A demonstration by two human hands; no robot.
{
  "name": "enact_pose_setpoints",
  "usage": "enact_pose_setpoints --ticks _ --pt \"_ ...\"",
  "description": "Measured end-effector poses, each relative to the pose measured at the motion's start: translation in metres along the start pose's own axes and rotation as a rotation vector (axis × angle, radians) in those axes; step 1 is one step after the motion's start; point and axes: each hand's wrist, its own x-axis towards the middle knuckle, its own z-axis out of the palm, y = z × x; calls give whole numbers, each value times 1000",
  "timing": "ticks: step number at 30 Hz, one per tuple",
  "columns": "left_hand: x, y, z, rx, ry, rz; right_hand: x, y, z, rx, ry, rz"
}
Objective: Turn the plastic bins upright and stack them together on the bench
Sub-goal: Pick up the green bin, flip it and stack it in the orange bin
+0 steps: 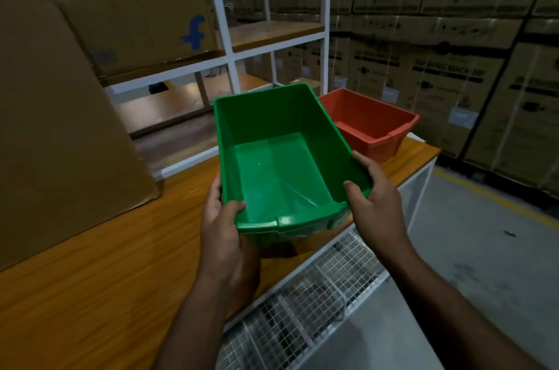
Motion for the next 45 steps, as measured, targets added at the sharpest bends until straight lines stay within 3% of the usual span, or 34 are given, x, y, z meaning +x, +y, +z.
enact_pose_setpoints --ticks 12,21,33,40,45 --pt "91 -35 139 -21 54 114 149 54 -65 105 45 -61" --pt "185 -60 235 -40 39 156 282 98 -90 -6 116 -86" --pt "242 -98 308 36 61 144 374 156 -105 143 191 2" --pt "241 -134 336 76 233 131 409 186 -119 187 68 14" --pt "240 -159 343 112 406 154 418 214 -122 126 -109 -6"
